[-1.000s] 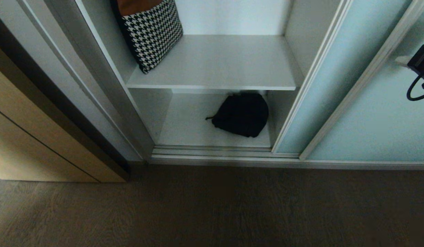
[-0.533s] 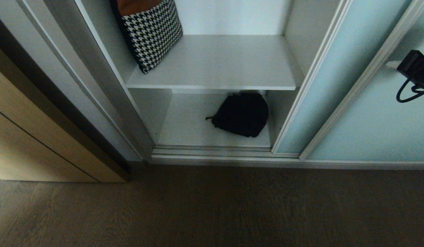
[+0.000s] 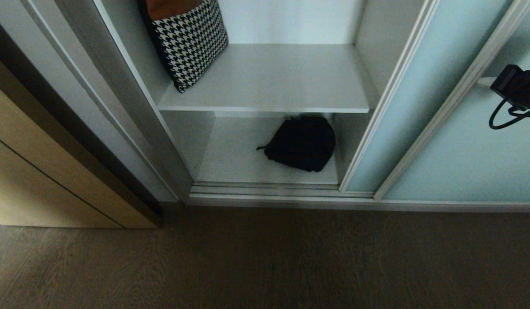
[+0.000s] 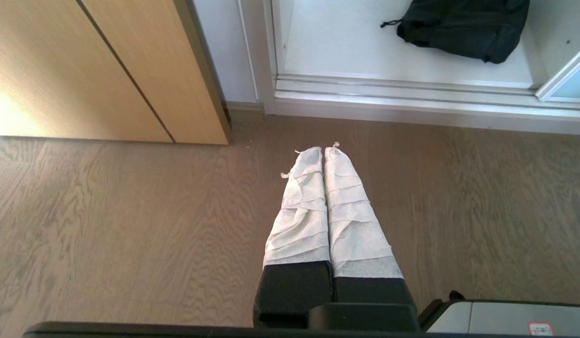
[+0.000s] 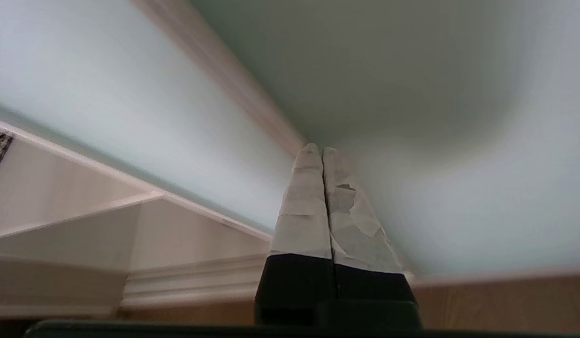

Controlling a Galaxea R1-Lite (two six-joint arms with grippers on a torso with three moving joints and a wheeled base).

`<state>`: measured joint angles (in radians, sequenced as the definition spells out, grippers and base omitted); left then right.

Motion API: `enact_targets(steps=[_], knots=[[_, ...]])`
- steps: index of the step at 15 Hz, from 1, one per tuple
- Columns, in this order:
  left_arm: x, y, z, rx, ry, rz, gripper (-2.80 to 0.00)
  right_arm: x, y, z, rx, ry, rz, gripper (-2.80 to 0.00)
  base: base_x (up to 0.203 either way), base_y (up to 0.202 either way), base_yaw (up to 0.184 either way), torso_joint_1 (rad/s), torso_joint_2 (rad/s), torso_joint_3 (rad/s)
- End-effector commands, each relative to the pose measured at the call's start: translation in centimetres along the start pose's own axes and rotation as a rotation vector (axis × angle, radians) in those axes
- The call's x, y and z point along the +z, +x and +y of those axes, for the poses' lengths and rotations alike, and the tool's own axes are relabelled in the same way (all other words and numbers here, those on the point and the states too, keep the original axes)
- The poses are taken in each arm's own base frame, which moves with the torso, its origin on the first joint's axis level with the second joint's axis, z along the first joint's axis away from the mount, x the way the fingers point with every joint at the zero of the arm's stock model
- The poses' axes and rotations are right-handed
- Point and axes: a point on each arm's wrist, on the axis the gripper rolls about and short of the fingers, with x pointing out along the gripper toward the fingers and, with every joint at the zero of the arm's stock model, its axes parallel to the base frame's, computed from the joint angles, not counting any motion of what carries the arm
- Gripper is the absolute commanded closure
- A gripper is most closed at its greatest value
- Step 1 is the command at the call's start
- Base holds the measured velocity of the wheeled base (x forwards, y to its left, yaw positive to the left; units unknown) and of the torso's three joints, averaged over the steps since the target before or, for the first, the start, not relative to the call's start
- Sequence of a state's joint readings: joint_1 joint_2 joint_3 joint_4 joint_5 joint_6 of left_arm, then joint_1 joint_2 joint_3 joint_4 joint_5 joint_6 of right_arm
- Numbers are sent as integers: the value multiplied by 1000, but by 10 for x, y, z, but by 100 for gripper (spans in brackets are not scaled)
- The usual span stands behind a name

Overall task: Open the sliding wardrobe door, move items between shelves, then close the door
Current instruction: Close the door

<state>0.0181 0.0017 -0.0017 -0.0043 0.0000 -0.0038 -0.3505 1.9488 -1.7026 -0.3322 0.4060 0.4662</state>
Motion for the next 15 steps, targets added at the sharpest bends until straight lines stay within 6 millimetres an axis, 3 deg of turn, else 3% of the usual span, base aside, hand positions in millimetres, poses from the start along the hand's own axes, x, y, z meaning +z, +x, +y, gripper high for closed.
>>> enact_targets(steps=[1,7,15], knots=[[0,0,0,0,-1,1,0,-2,5,-3,-4,-10,-25,0,0,0,0,0,0,0],[0,0,0,0,-1,1,0,-5,3,5,7,-1,-15,0,0,0,0,0,0,0],[0,0,0,0,-1,1,0,-26,6,45,107,-13,27,0,0,0,0,0,0,0]])
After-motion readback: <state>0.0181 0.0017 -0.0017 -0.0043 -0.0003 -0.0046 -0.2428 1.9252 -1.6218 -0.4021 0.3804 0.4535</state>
